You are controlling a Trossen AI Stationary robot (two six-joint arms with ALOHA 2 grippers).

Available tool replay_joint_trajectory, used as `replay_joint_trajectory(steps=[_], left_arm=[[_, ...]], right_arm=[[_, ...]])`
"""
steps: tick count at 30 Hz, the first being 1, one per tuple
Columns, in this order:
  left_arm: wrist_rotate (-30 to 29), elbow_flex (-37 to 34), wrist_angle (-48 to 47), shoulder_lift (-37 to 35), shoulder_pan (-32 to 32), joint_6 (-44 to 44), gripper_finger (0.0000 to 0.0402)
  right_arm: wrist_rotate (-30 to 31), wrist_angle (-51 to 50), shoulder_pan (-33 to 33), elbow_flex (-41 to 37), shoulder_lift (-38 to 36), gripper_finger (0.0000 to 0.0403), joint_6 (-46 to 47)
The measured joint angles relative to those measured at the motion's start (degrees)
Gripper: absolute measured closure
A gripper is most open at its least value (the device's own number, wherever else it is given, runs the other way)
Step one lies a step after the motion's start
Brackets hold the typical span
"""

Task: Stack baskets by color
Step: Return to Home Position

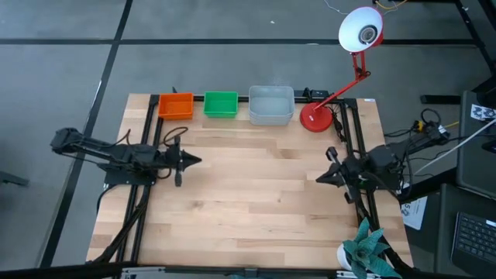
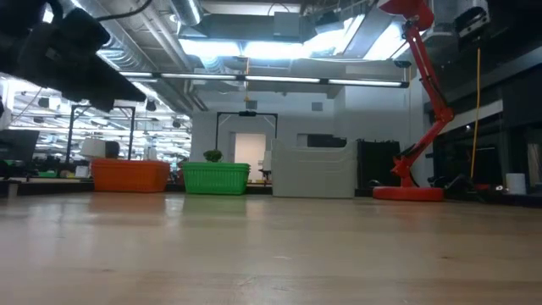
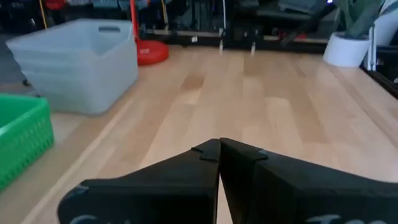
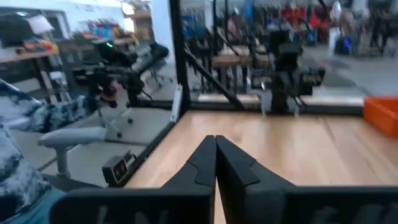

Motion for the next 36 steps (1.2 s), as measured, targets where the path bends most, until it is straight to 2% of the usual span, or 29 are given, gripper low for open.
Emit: replay_joint_trajectory(steps=[8, 16, 25, 31, 36], left_arm=[[-0.06, -0.07, -0.82, -3.79, 0.04, 2.4, 0.0401], [-1.41, -0.1, -1.97, -3.86, 0.04, 2.4, 0.0401], [-2.18, -0.71, -1.5, -3.88, 0.04, 0.88, 0.0401], [-2.39, -4.44, -1.09, -4.41, 0.07, -3.3, 0.04], [-2.44, -4.46, -1.11, -4.61, 0.07, -3.12, 0.0399]], right_arm=[[-0.67, 5.83, 0.85, -6.93, -7.49, 0.0396, -2.78], [-0.53, 6.21, 0.86, -11.67, -12.15, 0.0396, -8.8], [-0.28, 8.95, 0.49, -15.88, -18.03, 0.0396, -9.23], [3.39, 3.7, -0.57, -15.88, -18.89, 0.0396, -6.86], [2.44, -2.29, -0.59, -15.56, -19.4, 0.0396, -1.35]])
